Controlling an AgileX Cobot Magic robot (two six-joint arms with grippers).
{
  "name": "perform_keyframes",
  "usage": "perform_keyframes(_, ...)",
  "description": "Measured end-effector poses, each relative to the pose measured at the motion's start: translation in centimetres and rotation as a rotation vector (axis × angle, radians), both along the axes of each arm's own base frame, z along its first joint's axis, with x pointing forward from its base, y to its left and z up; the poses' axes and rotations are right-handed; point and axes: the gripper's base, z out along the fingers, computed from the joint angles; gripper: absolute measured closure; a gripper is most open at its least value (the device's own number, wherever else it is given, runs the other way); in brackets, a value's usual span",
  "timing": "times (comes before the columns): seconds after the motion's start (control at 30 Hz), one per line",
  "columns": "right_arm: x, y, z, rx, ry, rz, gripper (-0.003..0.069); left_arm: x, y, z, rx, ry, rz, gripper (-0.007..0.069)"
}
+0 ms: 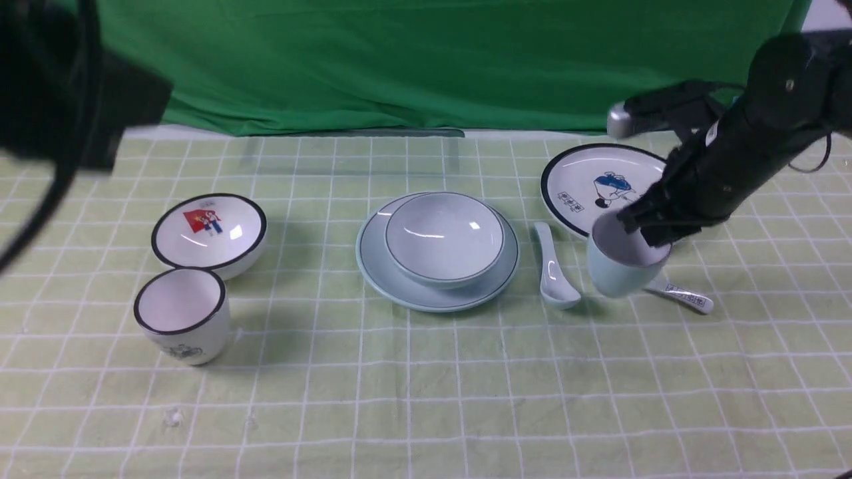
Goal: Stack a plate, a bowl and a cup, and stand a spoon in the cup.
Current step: Use the right arm to grab a blue teacup, then use the right arm to put the blue teacup into the blue rice bowl in the middle, then use the right arm to grab a blue soup spoon
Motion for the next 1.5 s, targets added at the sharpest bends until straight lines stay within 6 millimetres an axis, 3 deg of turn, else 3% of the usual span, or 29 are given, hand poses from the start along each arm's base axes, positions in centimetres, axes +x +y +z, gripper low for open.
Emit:
perform_keyframes(0.1, 0.1, 2.9, 2.6, 0.034, -0.084, 0.089, 0.0577, -0.9, 0.9, -4.0, 0.091, 0.023, 0.022, 0.0562)
perform_keyframes(0.2, 0.4, 7.5, 4.2, 0.076, -0.157, 0.194, 0.0577, -1.2, 1.4, -8.5, 0.130, 0.003, 0.038, 0.0562)
perform_keyframes(0.23, 0.3, 7.7, 4.5, 0.079, -0.164, 0.199, 0.0577, -1.2, 1.4, -8.3, 0.125, -0.010, 0.038, 0.0562)
perform_keyframes(0.3, 1.2, 10.8, 3.3, 0.103, -0.150, 0.235, 0.0577, -0.9, 1.1, -10.2, 0.075, -0.049, 0.035, 0.0562)
perform_keyframes(0.33, 1.3, 10.9, 3.2, 0.104, -0.148, 0.233, 0.0577, -0.9, 1.0, -10.4, 0.073, -0.043, 0.035, 0.0562)
perform_keyframes(0.4, 2.7, 12.8, 1.7, 0.107, -0.117, 0.241, 0.0577, -0.4, 0.6, -11.0, 0.021, -0.050, 0.030, 0.0562)
perform_keyframes(0.57, 4.4, 14.2, -1.7, 0.048, -0.008, 0.252, 0.0577, 0.2, 0.0, -11.5, -0.037, -0.016, 0.030, 0.0562)
perform_keyframes(0.7, 4.9, 14.4, -3.4, 0.023, 0.040, 0.253, 0.0577, 0.3, -0.1, -11.6, -0.048, -0.009, 0.030, 0.0562)
perform_keyframes(0.8, 4.9, 14.5, -3.4, 0.024, 0.038, 0.252, 0.0555, 0.3, -0.1, -11.6, -0.049, -0.009, 0.030, 0.0562)
perform_keyframes(0.9, 4.7, 14.4, -3.0, 0.022, 0.043, 0.255, 0.0456, 0.3, -0.1, -11.6, -0.049, -0.009, 0.030, 0.0562)
perform_keyframes(0.93, 4.5, 14.2, -2.3, 0.022, 0.043, 0.257, 0.0385, 0.3, -0.1, -11.6, -0.050, -0.009, 0.030, 0.0562)
perform_keyframes(1.03, 4.3, 12.7, 0.0, 0.034, 0.029, 0.226, 0.0276, 0.2, -0.1, -11.5, -0.059, -0.006, 0.031, 0.0562)
perform_keyframes(1.17, 4.8, 9.1, 3.7, 0.077, -0.019, 0.101, 0.0245, 0.3, -0.2, -11.5, -0.077, -0.012, 0.033, 0.0562)
perform_keyframes(1.23, 5.4, 7.4, 4.0, 0.084, -0.019, 0.032, 0.0252, 0.3, -0.3, -11.4, -0.090, -0.014, 0.035, 0.0562)
perform_keyframes(1.33, 6.6, 4.9, 1.6, 0.076, 0.049, -0.086, 0.0272, 0.4, -0.3, -11.2, -0.109, -0.029, 0.039, 0.0562)
perform_keyframes(1.5, 7.6, 5.0, -5.6, 0.026, 0.227, -0.142, 0.0277, 0.8, -0.5, -11.2, -0.127, -0.041, 0.045, 0.0562)
